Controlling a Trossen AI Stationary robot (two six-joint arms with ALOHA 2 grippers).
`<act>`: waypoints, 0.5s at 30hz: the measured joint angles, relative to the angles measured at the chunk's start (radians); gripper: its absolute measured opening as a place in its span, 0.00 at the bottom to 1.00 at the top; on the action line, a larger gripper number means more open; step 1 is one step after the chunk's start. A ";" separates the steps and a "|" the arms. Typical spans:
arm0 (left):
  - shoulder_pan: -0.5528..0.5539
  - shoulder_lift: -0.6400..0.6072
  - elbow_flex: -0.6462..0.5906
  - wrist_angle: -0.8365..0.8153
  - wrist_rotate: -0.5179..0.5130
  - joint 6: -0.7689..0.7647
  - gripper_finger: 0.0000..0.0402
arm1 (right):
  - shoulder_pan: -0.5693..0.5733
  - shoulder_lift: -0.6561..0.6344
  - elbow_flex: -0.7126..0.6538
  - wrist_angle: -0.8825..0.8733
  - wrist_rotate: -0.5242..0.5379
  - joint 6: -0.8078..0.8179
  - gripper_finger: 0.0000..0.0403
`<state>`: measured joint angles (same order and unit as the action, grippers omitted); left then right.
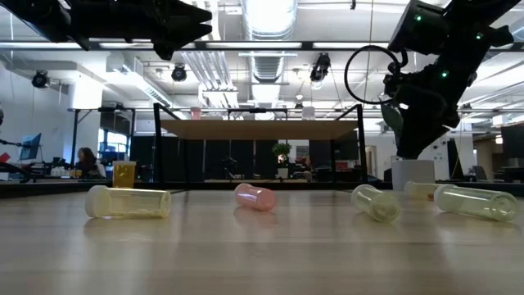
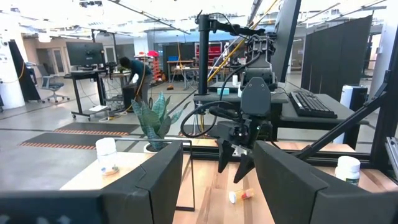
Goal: Pick and place medicine bottles onto shelf by color
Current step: Put the top yellow pill bottle on the shelf
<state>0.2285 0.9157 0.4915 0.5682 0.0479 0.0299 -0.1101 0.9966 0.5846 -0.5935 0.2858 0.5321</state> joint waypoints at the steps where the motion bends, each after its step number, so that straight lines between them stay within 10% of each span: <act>1: 0.000 0.000 0.000 0.000 0.000 0.000 0.45 | 0.000 0.000 -0.001 0.000 0.000 0.001 0.60; 15: 0.000 0.000 -0.001 0.000 0.000 0.000 0.45 | 0.001 0.000 -0.071 0.006 -0.031 0.084 0.60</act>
<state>0.2286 0.9157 0.4908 0.5684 0.0479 0.0299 -0.1093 0.9966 0.5133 -0.5877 0.2546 0.6163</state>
